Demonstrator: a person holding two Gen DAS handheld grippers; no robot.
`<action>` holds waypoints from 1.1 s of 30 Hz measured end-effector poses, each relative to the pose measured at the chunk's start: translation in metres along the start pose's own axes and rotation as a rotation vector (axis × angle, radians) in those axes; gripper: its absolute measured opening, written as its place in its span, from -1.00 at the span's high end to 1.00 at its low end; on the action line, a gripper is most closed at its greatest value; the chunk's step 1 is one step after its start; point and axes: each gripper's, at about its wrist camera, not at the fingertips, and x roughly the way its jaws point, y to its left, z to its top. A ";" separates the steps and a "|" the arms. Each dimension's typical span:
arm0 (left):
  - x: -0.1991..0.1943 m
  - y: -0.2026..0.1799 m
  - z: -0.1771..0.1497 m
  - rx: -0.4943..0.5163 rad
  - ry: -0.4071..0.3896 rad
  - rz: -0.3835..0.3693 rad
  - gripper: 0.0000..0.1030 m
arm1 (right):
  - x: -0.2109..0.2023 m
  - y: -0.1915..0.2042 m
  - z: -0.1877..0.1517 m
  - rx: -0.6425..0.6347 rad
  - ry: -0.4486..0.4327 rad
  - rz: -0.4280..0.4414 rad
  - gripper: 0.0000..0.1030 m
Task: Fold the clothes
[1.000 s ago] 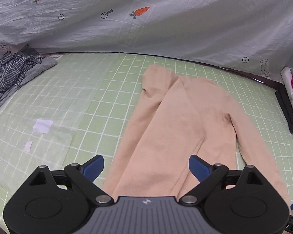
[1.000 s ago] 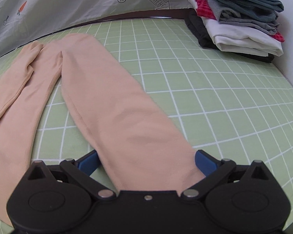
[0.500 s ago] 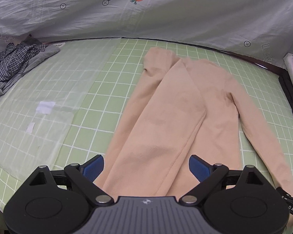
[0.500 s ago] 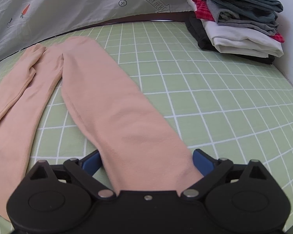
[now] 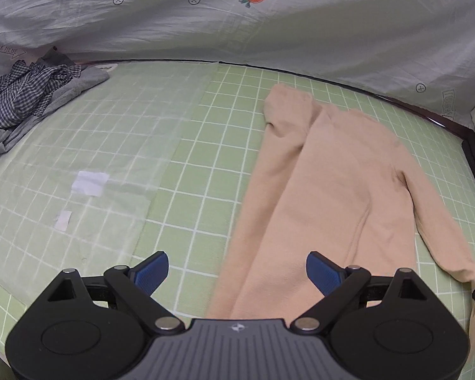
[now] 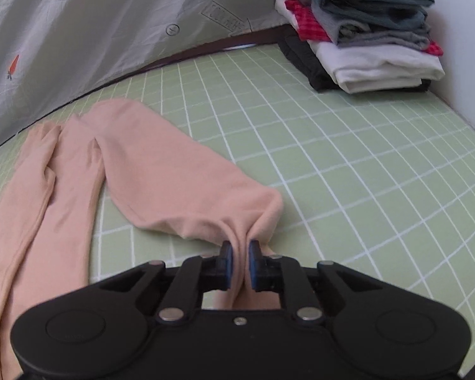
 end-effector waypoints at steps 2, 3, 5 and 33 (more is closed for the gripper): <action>0.002 0.015 0.007 -0.007 -0.005 0.000 -0.82 | -0.003 0.023 0.014 -0.009 -0.042 0.020 0.78; 0.004 0.023 0.011 -0.011 -0.007 0.000 -0.82 | -0.005 0.038 0.023 -0.017 -0.063 0.043 0.78; 0.008 0.037 0.018 -0.017 -0.010 0.000 -0.82 | -0.009 0.073 0.035 -0.051 -0.097 0.113 0.78; 0.042 -0.047 0.031 0.145 0.039 -0.132 -0.82 | -0.018 0.036 0.011 0.059 -0.053 -0.049 -0.99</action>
